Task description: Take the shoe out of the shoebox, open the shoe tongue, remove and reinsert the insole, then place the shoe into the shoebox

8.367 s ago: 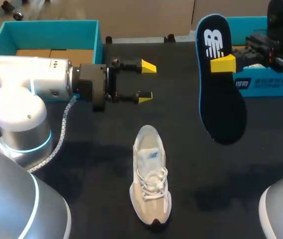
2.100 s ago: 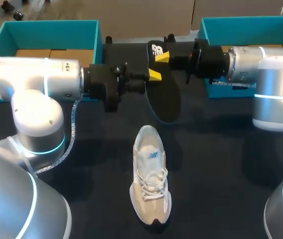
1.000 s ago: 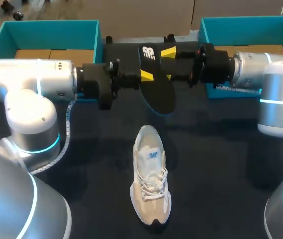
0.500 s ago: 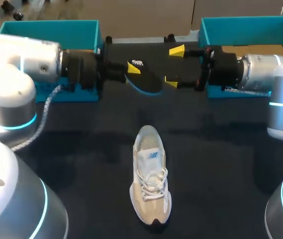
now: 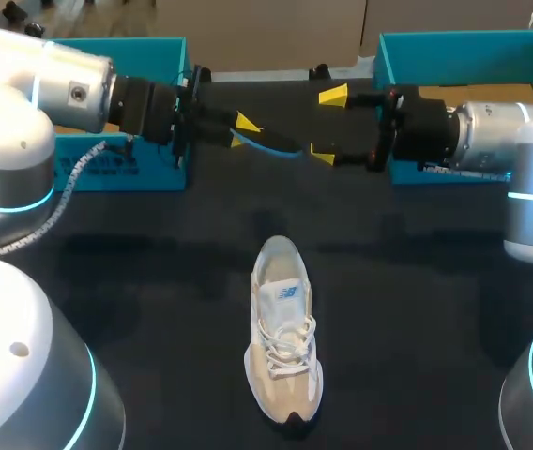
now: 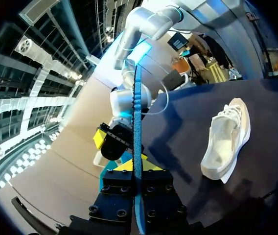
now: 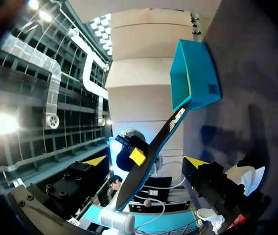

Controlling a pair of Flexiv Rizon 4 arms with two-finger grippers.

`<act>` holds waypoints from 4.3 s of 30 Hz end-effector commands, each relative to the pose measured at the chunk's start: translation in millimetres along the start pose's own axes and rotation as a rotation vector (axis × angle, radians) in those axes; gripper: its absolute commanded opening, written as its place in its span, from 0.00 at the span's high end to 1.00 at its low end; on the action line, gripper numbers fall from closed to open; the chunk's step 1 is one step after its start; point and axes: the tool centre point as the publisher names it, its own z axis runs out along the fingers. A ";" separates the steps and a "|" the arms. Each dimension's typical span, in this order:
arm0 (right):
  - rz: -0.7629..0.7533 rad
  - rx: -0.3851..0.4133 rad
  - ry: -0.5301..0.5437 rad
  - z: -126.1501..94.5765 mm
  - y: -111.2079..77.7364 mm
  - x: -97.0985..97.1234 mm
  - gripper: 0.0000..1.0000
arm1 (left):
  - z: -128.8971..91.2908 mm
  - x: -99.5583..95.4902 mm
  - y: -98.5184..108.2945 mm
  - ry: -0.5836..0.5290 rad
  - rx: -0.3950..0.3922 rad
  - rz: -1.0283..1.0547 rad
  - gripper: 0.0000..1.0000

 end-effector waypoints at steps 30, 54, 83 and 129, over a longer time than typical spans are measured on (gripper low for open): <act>-0.001 -0.003 0.000 0.5 -1.1 -0.4 0.00 | -24.1 -12.5 10.0 0.358 0.117 -0.851 1.00; -0.001 -0.003 0.000 0.5 -1.1 -0.4 0.00 | -9.7 28.5 21.8 0.169 0.049 -1.598 1.00; -0.001 -0.003 0.000 0.5 -1.1 -0.4 0.00 | 2.6 17.3 58.2 0.258 0.342 -2.519 1.00; 0.230 0.103 -1.213 62.3 -5.3 95.1 0.00 | -1.0 30.2 59.5 0.230 0.318 -2.623 1.00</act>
